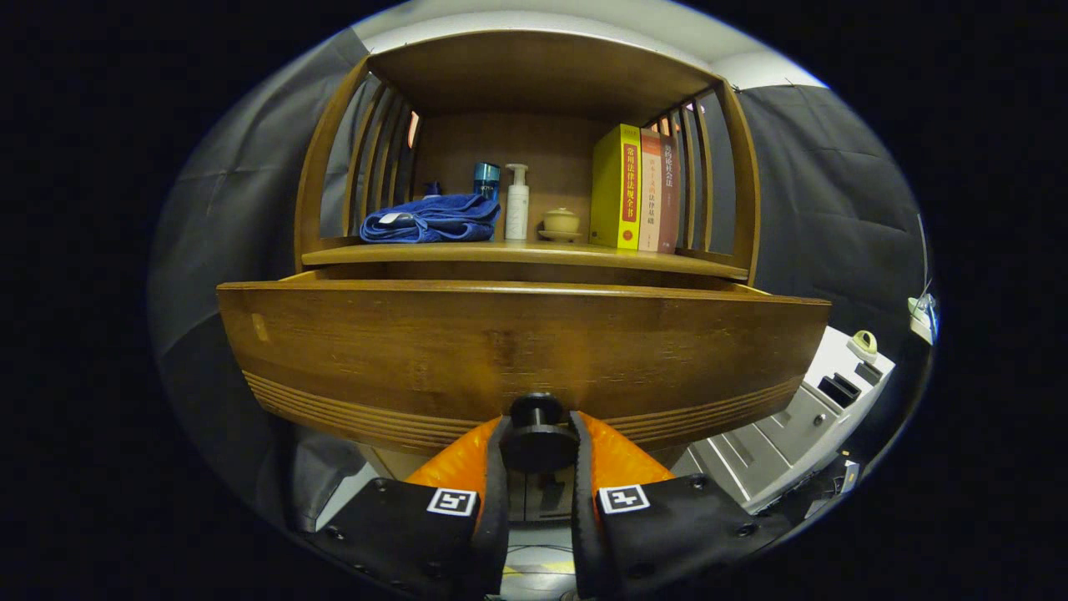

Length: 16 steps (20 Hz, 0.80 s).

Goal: Pull open the drawer, take out the items inside it, and place them on the countertop above the cabinet.

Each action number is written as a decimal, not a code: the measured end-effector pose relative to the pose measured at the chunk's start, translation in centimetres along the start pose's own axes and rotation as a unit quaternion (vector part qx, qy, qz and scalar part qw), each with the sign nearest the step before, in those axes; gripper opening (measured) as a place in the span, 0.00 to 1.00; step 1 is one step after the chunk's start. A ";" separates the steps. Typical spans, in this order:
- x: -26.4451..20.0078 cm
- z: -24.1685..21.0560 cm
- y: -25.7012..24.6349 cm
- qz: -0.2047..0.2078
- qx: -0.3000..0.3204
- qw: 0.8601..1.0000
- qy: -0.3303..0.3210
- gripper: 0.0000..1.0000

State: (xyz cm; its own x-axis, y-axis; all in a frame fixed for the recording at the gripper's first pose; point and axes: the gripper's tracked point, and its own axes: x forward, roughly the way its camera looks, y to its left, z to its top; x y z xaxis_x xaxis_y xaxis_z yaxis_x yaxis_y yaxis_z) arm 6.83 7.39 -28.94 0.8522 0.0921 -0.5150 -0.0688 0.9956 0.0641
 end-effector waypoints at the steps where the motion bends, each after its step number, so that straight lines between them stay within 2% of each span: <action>1: -0.7 -0.7 -0.1 -0.002 -0.001 1.000 0.009 0.40; 11: -6.0 -3.5 -0.6 -0.013 0.005 0.999 0.042 0.40; 16: -6.5 -3.8 -0.8 -0.012 0.004 0.999 0.041 0.40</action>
State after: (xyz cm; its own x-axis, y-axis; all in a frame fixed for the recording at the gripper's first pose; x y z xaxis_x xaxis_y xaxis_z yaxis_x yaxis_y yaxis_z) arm -0.62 6.12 -28.91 0.8081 0.0690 -0.5850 -0.0434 0.9974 0.0577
